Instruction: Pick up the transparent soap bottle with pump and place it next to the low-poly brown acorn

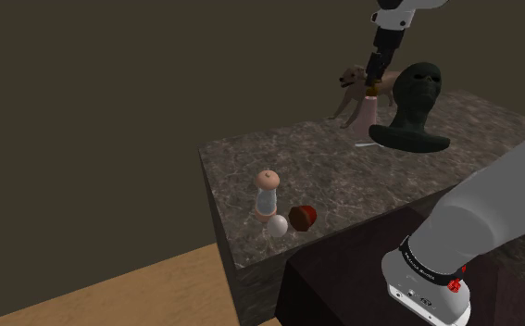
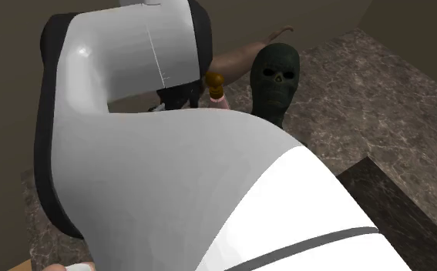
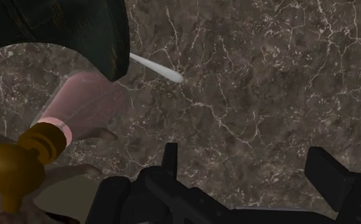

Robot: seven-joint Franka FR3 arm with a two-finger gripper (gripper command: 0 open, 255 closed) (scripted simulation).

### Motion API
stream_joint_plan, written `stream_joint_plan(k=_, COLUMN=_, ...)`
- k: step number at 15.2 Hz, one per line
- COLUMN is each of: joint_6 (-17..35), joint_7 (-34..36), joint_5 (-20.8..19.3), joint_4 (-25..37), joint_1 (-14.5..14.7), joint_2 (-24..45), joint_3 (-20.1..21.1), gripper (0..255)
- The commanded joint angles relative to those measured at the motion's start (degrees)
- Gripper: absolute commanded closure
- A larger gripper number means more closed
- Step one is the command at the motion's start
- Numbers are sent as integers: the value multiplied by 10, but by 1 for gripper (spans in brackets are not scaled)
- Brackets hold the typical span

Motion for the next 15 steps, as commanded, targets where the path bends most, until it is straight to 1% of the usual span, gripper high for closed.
stream_joint_plan(k=1, joint_6=4, joint_7=-29, joint_5=11, joint_4=36, joint_1=-5, joint_2=42, joint_3=-17, gripper=0)
stream_joint_plan(k=5, joint_6=2, joint_7=-86, joint_5=41, joint_4=116, joint_1=-24, joint_2=129, joint_3=-45, gripper=0)
stream_joint_plan(k=8, joint_6=-8, joint_7=-128, joint_5=71, joint_4=187, joint_1=-46, joint_2=200, joint_3=-59, gripper=0)
stream_joint_plan(k=12, joint_6=-33, joint_7=-177, joint_5=114, joint_4=299, joint_1=-89, joint_2=299, joint_3=-66, gripper=0)
stream_joint_plan(k=15, joint_6=-63, joint_7=-206, joint_5=145, joint_4=403, joint_1=-131, joint_2=380, joint_3=-64, gripper=0)
